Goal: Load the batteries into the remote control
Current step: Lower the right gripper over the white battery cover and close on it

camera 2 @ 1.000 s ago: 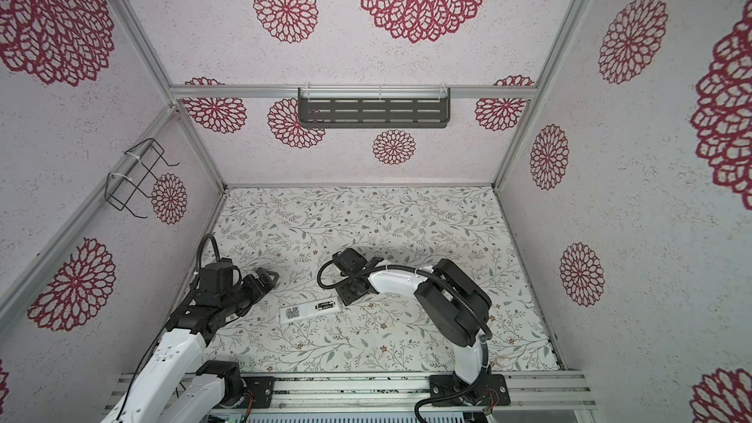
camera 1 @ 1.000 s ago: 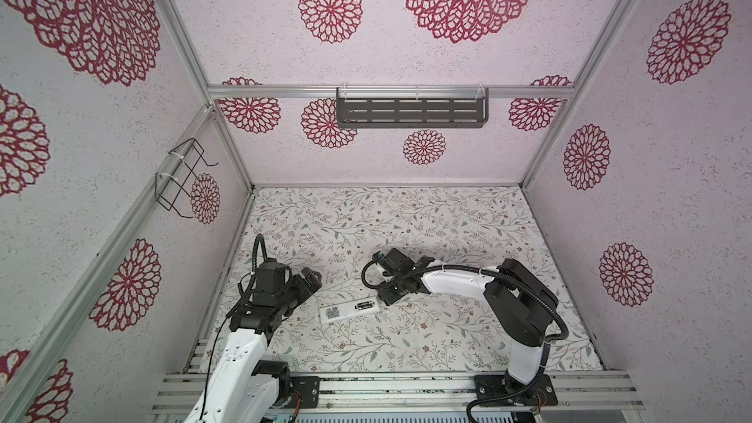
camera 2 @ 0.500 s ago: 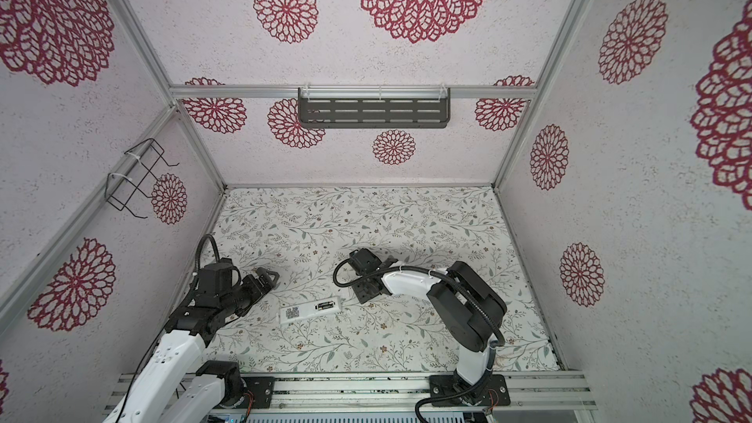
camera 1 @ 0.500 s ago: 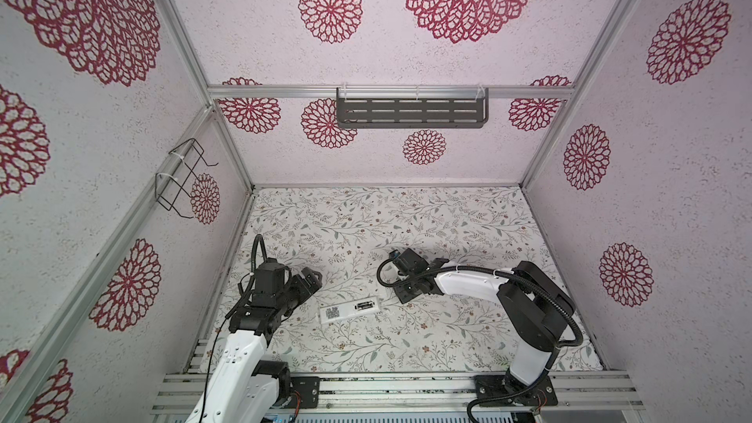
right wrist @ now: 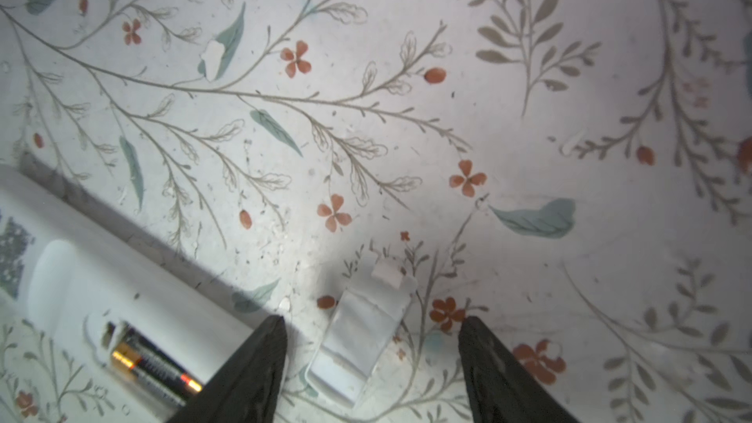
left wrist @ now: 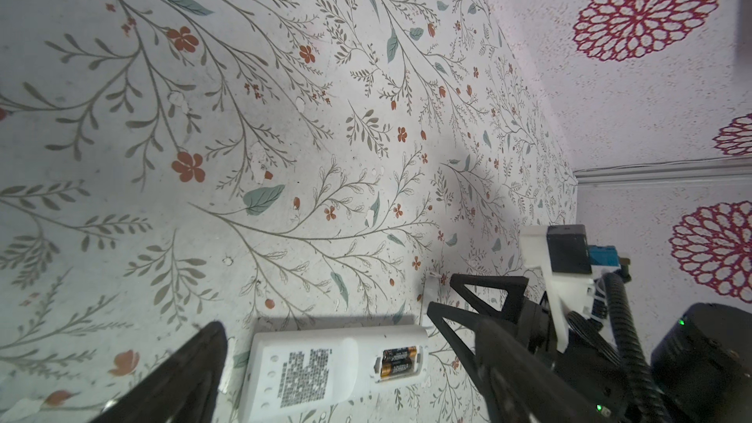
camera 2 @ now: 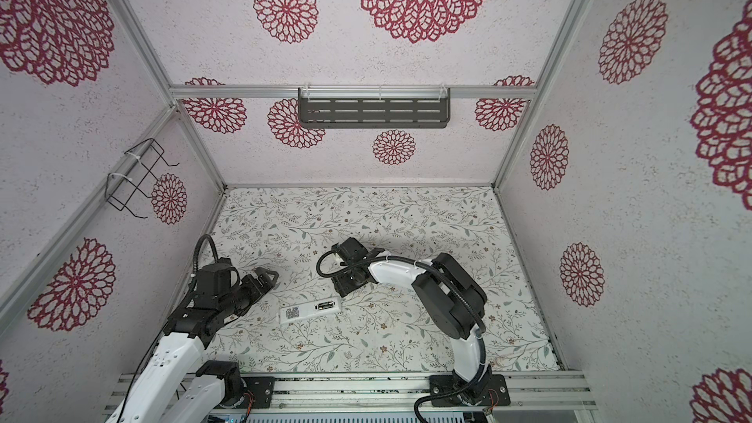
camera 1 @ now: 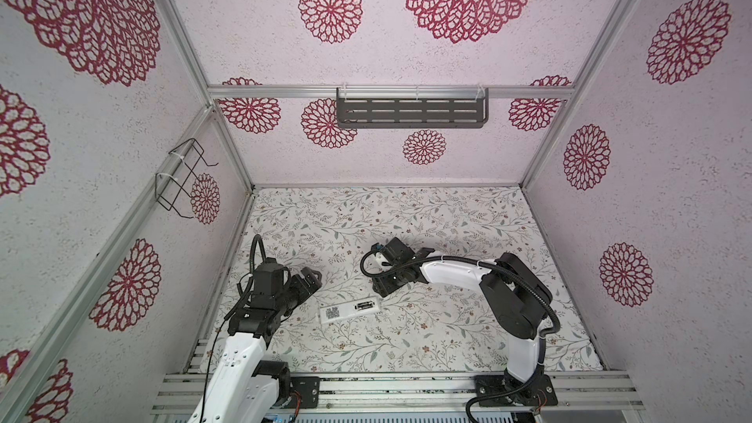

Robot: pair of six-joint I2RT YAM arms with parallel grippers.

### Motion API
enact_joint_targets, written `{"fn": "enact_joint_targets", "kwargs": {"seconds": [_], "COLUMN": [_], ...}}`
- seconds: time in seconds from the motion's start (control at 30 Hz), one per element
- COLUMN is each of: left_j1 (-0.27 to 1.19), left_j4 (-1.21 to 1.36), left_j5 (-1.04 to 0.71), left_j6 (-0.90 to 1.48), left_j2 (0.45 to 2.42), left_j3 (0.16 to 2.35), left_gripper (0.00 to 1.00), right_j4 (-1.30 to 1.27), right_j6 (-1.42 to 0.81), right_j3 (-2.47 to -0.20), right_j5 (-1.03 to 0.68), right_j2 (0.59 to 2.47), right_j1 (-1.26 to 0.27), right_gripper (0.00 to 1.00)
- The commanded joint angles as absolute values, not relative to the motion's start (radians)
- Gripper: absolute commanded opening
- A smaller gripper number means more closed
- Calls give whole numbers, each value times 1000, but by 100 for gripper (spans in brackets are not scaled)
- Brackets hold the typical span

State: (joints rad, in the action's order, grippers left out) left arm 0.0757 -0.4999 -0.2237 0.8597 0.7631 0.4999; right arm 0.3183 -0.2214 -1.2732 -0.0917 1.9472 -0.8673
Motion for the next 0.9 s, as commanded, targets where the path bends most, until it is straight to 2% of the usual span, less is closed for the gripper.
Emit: {"fn": "enact_joint_targets", "kwargs": {"seconds": [0.0,0.2,0.4,0.6,0.87], "left_j1": [66,65,63,63,63], "left_j4": [-494,-488,-483,-480,-476], "left_j5": [-230,-237,-241,-246,-250], "left_j6": [845,843,843,842,843], "left_j2": [762,763,758,757,745], "left_j3": [491,489,488,488,485], "left_gripper": [97,97,98,97,97], "right_j4": [418,476,457,442,377], "right_j6": [-223,-248,-264,-221,-3], "right_j3": [-1310,-1233,-1043,-966,-1009], "right_j5": [33,187,207,179,-11], "right_j2": [1966,1952,1825,1744,1692], "right_j1": [-903,-916,-852,-776,-770], "right_gripper": [71,72,73,73,73]}}
